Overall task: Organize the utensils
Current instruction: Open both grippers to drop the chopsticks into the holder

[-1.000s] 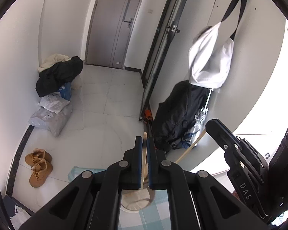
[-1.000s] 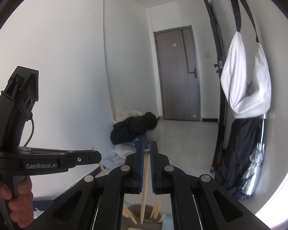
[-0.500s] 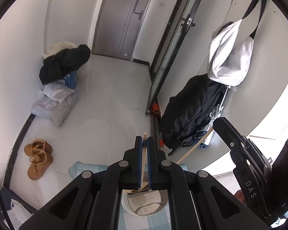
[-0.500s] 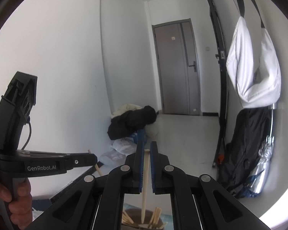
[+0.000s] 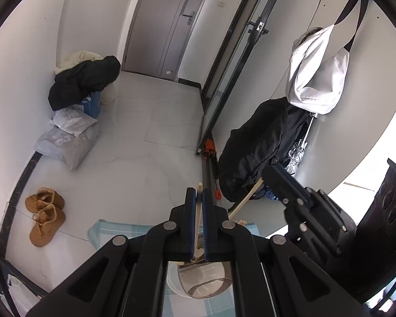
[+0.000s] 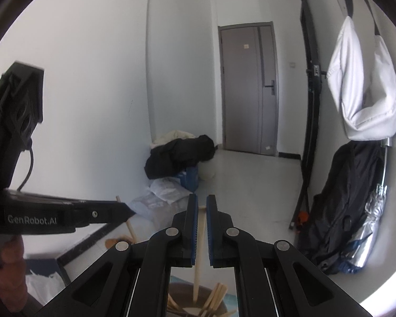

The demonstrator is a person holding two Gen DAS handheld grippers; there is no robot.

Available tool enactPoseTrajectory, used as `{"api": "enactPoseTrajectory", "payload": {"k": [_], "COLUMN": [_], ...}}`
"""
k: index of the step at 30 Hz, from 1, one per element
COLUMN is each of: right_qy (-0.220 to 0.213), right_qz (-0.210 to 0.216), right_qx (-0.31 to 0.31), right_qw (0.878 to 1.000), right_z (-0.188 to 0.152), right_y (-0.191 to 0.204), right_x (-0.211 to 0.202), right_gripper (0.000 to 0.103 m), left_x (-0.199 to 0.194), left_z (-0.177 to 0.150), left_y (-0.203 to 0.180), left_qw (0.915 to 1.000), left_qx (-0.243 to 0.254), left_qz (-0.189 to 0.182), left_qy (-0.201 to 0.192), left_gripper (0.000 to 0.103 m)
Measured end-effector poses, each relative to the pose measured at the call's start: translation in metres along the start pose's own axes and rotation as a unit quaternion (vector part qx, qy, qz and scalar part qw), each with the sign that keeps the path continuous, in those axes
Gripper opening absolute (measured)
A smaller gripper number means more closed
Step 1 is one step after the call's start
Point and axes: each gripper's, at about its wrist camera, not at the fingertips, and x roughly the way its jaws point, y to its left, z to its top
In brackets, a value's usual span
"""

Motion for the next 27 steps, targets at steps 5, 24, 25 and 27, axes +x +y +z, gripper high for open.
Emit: {"api": "enactPoseTrajectory", "payload": {"k": [5, 24, 25, 27], "right_qy": [0.006, 0.064, 0.062, 0.058], "right_qz": [-0.002, 0.020, 0.017, 0.010], "right_qx": [-0.010, 0.030, 0.033, 0.038], "right_qw": [1.000, 0.997, 0.997, 0.998], "right_z": [-0.011, -0.055, -0.055, -0.057], "right_y": [0.000, -0.022, -0.024, -0.026], "right_x": [0.004, -0.007, -0.012, -0.020], "right_gripper": [0.005, 0.016, 0.022, 0.028], "left_x": [0.011, 0.010, 0.009, 0.004], "left_z": [-0.007, -0.025, -0.025, -0.027], "left_y": [0.000, 0.003, 0.004, 0.003], "left_qw": [0.9997, 0.9985, 0.9985, 0.9983], "left_qx": [0.005, 0.019, 0.017, 0.016], "left_qz": [-0.021, 0.044, 0.046, 0.054], "left_qy": [0.012, 0.026, 0.024, 0.018], "left_gripper": [0.000, 0.054, 0.054, 0.054]}}
